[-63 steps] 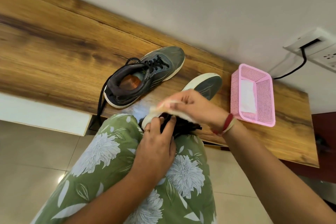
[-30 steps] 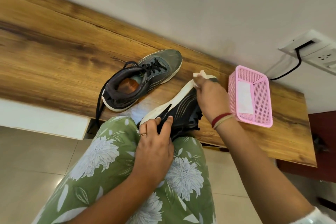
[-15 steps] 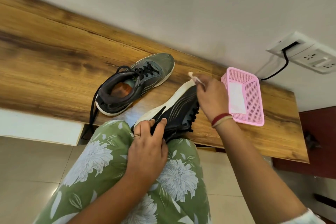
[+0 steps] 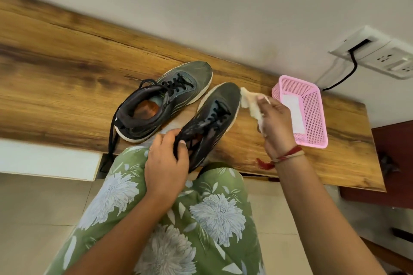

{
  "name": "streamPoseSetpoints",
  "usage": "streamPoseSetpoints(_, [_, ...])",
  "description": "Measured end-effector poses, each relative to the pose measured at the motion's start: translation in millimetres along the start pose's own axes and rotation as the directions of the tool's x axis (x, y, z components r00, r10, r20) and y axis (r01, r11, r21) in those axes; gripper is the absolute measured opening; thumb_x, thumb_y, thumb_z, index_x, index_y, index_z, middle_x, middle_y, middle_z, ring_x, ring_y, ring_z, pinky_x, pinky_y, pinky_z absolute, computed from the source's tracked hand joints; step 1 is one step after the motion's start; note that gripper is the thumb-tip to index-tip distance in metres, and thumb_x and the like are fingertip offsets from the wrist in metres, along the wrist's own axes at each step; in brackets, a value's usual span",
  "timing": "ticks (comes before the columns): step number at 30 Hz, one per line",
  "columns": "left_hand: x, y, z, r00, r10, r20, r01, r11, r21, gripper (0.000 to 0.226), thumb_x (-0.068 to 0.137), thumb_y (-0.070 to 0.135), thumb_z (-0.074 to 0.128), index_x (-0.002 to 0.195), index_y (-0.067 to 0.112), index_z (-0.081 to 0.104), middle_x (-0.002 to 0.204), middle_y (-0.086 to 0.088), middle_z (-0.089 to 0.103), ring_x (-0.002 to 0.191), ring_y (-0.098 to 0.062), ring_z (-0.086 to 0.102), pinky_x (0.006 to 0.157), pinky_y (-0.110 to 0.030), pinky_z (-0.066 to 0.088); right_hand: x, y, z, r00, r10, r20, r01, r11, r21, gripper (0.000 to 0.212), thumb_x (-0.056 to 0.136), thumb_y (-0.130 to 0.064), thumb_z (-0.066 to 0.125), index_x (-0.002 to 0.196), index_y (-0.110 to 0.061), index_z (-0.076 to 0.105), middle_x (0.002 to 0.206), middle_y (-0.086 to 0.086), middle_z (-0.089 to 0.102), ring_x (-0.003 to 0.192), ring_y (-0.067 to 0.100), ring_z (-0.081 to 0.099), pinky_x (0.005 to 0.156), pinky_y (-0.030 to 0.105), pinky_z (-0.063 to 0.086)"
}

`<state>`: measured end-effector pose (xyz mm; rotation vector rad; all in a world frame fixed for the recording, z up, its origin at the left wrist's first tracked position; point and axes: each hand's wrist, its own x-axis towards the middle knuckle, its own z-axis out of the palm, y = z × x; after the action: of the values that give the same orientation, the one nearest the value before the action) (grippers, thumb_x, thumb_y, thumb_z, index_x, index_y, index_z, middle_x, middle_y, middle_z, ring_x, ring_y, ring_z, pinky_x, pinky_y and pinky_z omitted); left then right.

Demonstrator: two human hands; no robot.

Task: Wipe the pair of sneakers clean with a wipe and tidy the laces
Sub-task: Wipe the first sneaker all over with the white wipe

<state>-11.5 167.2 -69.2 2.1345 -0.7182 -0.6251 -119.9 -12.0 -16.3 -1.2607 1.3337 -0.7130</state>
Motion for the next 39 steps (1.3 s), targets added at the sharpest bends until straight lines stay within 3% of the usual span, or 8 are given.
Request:
streamPoseSetpoints(6, [0.4,2.5,7.7,0.999,0.042,0.032,-0.042,0.999,-0.009,0.029,0.092,0.020,0.050,0.120,0.021,0.054,0.099,0.005,0.043,0.094,-0.016,0.046,0.076,-0.029,0.036,16.3,24.7,10.0,0.965,-0.196,0.172,0.252,0.869,-0.426,0.019,0.093,-0.022,0.054,0.100,-0.024,0.072,0.100,-0.004,0.071,0.093,0.007,0.062,0.083,0.029,0.049])
streamPoseSetpoints(11, [1.9,2.3,8.7,0.996,0.090,0.024,-0.091,0.996,0.023,0.031,0.090,0.015,0.050,0.120,0.021,0.056,0.096,0.004,0.041,0.094,-0.021,0.049,0.080,-0.037,0.041,24.4,16.3,30.0,0.904,-0.322,0.281,0.427,0.629,-0.650,0.026,0.095,-0.029,0.049,0.113,-0.025,0.067,0.109,-0.005,0.069,0.098,0.012,0.062,0.082,0.029,0.050])
streamPoseSetpoints(17, [0.5,3.7,9.4,0.999,0.051,0.011,-0.052,0.997,0.062,0.033,0.089,0.016,0.053,0.121,0.024,0.055,0.096,0.007,0.041,0.096,-0.023,0.051,0.091,-0.053,0.038,1.3,19.1,36.4,0.851,-0.177,0.494,0.525,0.260,-0.811,0.025,0.095,-0.029,0.047,0.110,-0.025,0.067,0.104,0.004,0.070,0.097,0.023,0.062,0.078,0.032,0.048])
streamPoseSetpoints(22, [0.1,2.5,8.6,0.997,0.079,0.027,-0.080,0.996,0.041,0.033,0.087,0.017,0.056,0.119,0.023,0.055,0.097,0.007,0.040,0.096,-0.024,0.052,0.087,-0.050,0.043,4.2,-7.8,25.5,0.896,-0.108,0.432,0.329,0.814,-0.478,0.017,0.092,-0.022,0.056,0.099,-0.026,0.071,0.093,-0.012,0.068,0.086,0.006,0.060,0.077,0.029,0.046])
streamPoseSetpoints(28, [0.7,4.7,5.2,0.994,0.059,0.092,-0.057,0.998,-0.025,0.037,0.088,0.020,0.056,0.124,0.022,0.050,0.104,0.005,0.038,0.102,-0.020,0.048,0.085,-0.034,0.043,-16.0,3.1,49.1,0.820,0.002,0.572,0.502,0.475,-0.723,0.024,0.095,-0.025,0.049,0.107,-0.021,0.070,0.101,0.000,0.070,0.088,0.012,0.062,0.081,0.033,0.049])
streamPoseSetpoints(32, [-2.6,3.1,-2.3,0.981,0.056,0.188,-0.068,0.996,0.063,0.047,0.090,0.036,0.053,0.134,0.023,0.041,0.116,-0.001,0.043,0.110,-0.024,0.046,0.090,-0.034,0.039,-30.2,-16.2,34.3,0.753,0.018,0.657,0.314,0.869,-0.383,0.020,0.094,-0.009,0.051,0.103,-0.004,0.068,0.067,-0.015,0.067,0.064,-0.006,0.060,0.060,0.008,0.042])
streamPoseSetpoints(35, [-11.5,3.9,-7.1,0.939,0.141,0.315,-0.244,0.917,0.316,0.082,0.083,0.062,0.050,0.148,0.026,0.017,0.137,0.002,0.034,0.120,-0.022,0.035,0.101,-0.032,0.032,-25.6,-20.8,19.8,0.850,-0.179,0.495,0.355,0.889,-0.288,0.018,0.092,-0.012,0.055,0.101,-0.011,0.070,0.080,-0.013,0.068,0.071,-0.009,0.057,0.064,0.007,0.039])
streamPoseSetpoints(39, [-27.8,15.3,-7.1,0.879,0.229,0.418,-0.368,0.883,0.290,0.088,0.082,0.056,0.059,0.149,0.033,0.006,0.154,0.007,0.011,0.130,-0.019,0.022,0.108,-0.034,0.033,-13.0,-13.5,14.1,0.930,-0.222,0.293,0.295,0.925,-0.238,0.018,0.093,-0.016,0.055,0.101,-0.013,0.071,0.098,0.001,0.070,0.093,0.007,0.061,0.074,0.016,0.044])
